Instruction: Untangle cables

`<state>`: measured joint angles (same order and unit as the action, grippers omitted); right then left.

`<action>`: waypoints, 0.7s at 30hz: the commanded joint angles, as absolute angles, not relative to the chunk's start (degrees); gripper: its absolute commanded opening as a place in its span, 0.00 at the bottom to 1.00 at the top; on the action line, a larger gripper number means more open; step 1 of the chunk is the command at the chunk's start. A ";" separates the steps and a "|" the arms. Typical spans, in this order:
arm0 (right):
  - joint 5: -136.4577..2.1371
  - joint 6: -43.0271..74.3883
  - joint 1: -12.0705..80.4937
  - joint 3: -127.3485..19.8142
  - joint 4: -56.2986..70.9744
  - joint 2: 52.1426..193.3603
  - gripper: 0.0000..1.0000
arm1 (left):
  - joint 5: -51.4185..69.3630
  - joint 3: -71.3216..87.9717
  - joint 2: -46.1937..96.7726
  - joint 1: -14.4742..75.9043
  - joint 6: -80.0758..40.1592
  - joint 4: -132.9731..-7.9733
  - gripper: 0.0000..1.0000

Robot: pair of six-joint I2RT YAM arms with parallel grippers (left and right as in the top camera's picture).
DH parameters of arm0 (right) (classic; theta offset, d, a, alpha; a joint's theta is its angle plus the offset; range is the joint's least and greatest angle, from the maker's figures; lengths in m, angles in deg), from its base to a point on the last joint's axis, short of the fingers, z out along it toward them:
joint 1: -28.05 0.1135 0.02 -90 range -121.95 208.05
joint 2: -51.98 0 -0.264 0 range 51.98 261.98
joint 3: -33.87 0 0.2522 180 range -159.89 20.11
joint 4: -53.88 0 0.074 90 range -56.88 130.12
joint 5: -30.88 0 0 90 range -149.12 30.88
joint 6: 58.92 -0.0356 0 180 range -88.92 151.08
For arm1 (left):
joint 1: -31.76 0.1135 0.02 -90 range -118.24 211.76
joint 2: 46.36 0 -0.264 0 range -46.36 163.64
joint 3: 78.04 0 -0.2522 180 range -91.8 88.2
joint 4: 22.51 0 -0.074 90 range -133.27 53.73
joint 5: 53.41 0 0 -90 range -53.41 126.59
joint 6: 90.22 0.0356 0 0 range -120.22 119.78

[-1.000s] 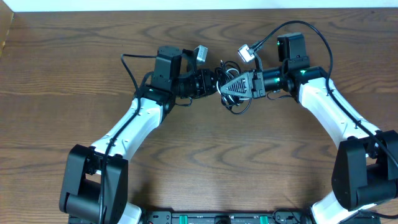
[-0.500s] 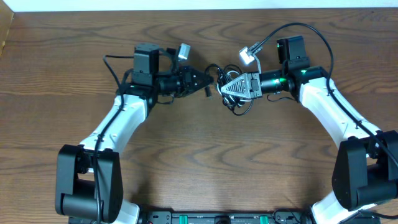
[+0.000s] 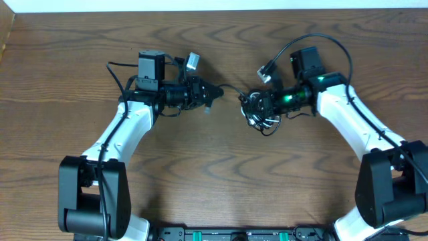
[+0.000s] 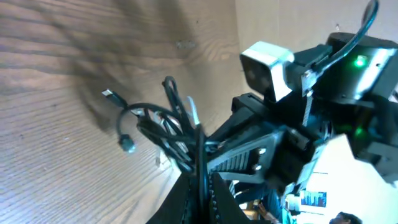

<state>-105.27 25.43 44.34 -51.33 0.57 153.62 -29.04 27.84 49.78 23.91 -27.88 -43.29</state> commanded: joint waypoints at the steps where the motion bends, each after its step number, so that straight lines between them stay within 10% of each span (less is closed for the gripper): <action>1: -91.00 26.41 47.47 -51.22 0.20 153.41 0.01 | -28.69 27.60 49.76 25.00 -22.70 -44.74 0.08; 8: -80.39 24.27 53.35 -51.22 0.46 153.41 0.78 | -22.22 27.60 49.76 25.00 -17.81 -51.42 0.07; 21: -81.05 22.98 53.28 -51.22 0.66 153.41 0.73 | -12.86 27.76 49.76 25.00 -12.69 -62.88 0.08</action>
